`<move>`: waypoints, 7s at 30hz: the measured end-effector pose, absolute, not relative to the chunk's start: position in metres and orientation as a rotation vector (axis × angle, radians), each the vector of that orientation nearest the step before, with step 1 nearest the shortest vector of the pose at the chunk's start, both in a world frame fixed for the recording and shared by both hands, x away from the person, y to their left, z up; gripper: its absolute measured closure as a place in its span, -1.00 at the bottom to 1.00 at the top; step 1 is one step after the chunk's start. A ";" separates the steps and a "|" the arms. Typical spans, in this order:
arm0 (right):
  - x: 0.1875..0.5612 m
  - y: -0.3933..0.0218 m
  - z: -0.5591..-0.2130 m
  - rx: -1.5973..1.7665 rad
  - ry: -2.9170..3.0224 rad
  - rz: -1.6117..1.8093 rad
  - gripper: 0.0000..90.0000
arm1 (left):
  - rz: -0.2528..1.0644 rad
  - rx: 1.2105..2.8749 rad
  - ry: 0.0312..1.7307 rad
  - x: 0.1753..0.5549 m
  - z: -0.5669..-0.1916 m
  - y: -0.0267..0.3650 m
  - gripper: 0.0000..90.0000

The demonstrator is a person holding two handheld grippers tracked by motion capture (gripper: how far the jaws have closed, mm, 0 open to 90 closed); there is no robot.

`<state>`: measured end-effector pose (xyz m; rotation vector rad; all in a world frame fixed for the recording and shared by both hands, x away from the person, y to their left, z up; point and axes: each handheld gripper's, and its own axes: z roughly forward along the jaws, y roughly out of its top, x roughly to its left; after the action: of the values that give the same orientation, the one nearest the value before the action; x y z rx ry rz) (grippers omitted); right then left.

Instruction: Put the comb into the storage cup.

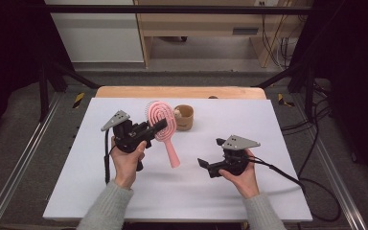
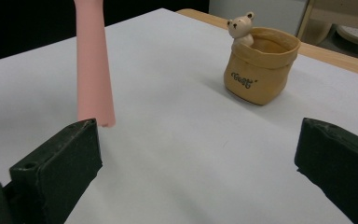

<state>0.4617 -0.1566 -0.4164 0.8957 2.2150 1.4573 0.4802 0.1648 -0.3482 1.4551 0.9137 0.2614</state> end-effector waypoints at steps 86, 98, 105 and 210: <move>0.462 -0.252 -0.453 1.094 2.155 1.452 -0.99 | 0.403 1.412 0.948 0.547 -0.296 0.151 0.41; 0.462 -0.253 -0.453 1.095 2.157 1.447 -0.99 | 0.423 1.410 0.963 0.558 -0.297 0.143 0.41; 0.462 -0.253 -0.453 1.096 2.159 1.449 -0.99 | 0.435 1.408 0.966 0.566 -0.297 0.137 0.41; 0.462 -0.252 -0.455 1.082 2.173 1.447 -0.99 | 0.481 1.390 1.024 0.650 -0.341 0.103 0.40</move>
<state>0.4622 -0.2516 -0.4552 1.0825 2.1734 1.4468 0.6500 0.1026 -0.3412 1.3901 1.0242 0.4809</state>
